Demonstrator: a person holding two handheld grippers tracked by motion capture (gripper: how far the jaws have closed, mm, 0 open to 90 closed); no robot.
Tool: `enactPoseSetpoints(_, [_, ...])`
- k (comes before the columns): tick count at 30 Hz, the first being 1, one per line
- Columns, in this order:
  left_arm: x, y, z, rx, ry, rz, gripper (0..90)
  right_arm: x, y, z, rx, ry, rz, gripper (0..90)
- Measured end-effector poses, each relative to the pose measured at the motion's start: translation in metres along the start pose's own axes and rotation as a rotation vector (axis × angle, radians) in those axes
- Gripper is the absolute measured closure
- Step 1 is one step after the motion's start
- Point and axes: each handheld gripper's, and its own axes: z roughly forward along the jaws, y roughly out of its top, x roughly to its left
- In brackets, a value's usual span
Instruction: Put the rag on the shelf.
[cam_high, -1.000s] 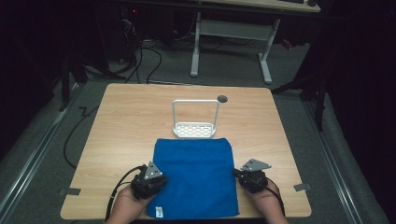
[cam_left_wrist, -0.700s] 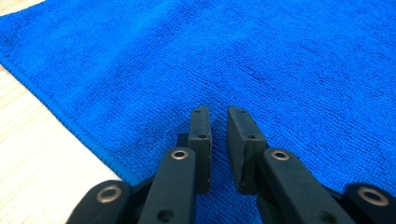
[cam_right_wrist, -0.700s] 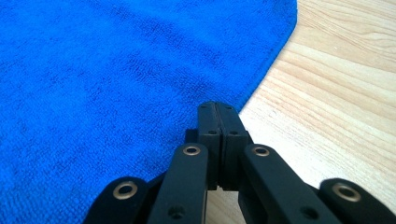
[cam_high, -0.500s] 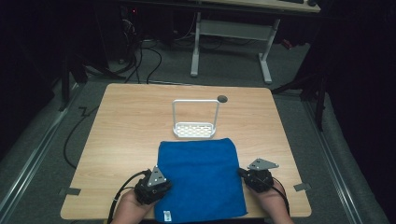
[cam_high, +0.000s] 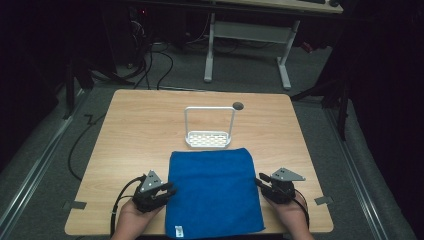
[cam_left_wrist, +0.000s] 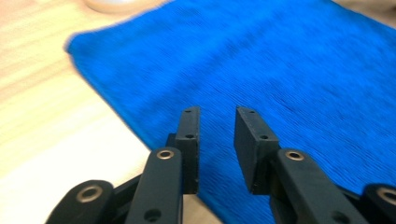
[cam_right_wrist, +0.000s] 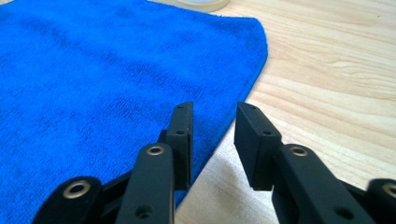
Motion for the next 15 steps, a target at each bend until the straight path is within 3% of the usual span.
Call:
enactPoseSetpoints(1, [0.004,0.002,-0.003,-0.038,0.029,-0.001,70.5,0.000,0.000,0.000,-0.005,-0.003,-0.004,67.1])
enactPoseSetpoints(4, [0.012,0.009,-0.006,-0.071,0.058,-0.030,68.7,0.001,0.001,-0.002,-0.010,-0.007,-0.009,67.1])
enactPoseSetpoints(10, [0.017,0.021,0.002,-0.071,0.084,-0.059,65.6,0.000,0.003,-0.004,-0.022,-0.013,-0.001,69.1])
enactPoseSetpoints(13, [0.020,0.029,0.010,-0.053,0.110,-0.038,63.4,-0.002,0.004,-0.005,-0.032,-0.009,0.006,68.3])
enactPoseSetpoints(15, [0.029,0.038,0.020,-0.055,0.133,-0.051,63.4,-0.004,0.006,-0.006,-0.046,-0.010,0.006,65.9])
